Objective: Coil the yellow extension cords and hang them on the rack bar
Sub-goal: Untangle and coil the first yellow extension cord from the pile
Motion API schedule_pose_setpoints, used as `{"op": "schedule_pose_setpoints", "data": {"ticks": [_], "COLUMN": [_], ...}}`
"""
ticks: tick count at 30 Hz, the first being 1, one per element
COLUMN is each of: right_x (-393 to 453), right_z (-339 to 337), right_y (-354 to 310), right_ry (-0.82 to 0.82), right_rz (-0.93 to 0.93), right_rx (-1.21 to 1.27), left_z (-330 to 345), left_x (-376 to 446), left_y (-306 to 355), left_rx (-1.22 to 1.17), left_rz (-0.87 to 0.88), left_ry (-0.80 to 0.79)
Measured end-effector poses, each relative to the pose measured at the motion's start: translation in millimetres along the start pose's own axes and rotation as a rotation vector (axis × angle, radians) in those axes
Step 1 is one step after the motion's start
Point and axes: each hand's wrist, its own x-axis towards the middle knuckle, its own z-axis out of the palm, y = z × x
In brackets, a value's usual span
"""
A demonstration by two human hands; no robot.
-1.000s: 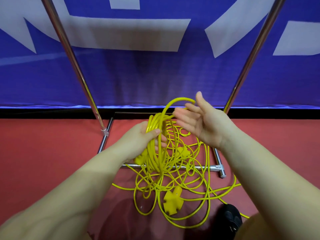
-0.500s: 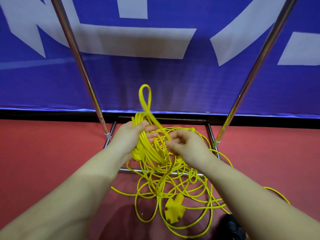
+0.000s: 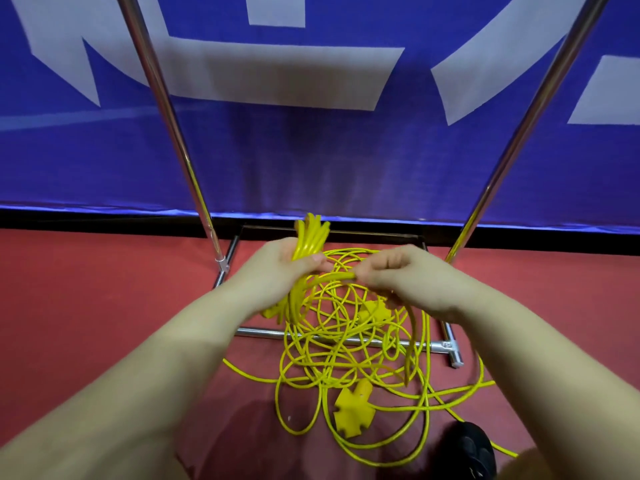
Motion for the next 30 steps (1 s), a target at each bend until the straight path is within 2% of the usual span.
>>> {"op": "schedule_pose_setpoints", "data": {"ticks": [3,5,7,9,11,12,14,17,21,24,27,28,30], "right_x": [2,5,3,4,3,3,2,-1,2,8,8,9,8], "right_z": [-4,-6,-6,-5,-7,-10,-14,-18,-9,-1,-4,-7,-9], "right_y": [-3,1,4,4,0,-2,-1,0,1,2,3,7,16], "right_ry": [0.241,0.32,0.265,0.209,0.24,0.277,0.321,0.252,0.186,0.243,0.181,0.133,0.025], "right_rz": [-0.108,-0.079,-0.014,-0.041,-0.104,-0.134,-0.174,-0.189,-0.244,-0.239,-0.186,-0.156,-0.056], "right_rx": [-0.007,-0.126,-0.181,0.043,0.306,0.331,0.234,0.096,-0.112,-0.042,0.089,0.028,-0.243], "left_z": [10,14,14,11,8,7,6,6,14,16,13,12,10], "left_x": [-4,-6,-5,-2,0,1,1,0,-2,-5,-5,-4,-3], "left_y": [3,6,6,6,7,7,6,4,6,7,8,8,10], "left_rx": [-0.089,-0.201,-0.278,-0.369,-0.45,-0.451,-0.412,-0.338,-0.374,-0.309,-0.309,-0.353,-0.455], "left_rz": [-0.012,-0.03,-0.046,-0.066,-0.084,-0.084,-0.104,-0.15,-0.171,-0.179,-0.153,-0.147,-0.143], "left_ry": [-0.132,-0.112,-0.043,0.026,0.07,0.064,-0.02,-0.159,-0.252,-0.31,-0.267,-0.229,-0.147]}}
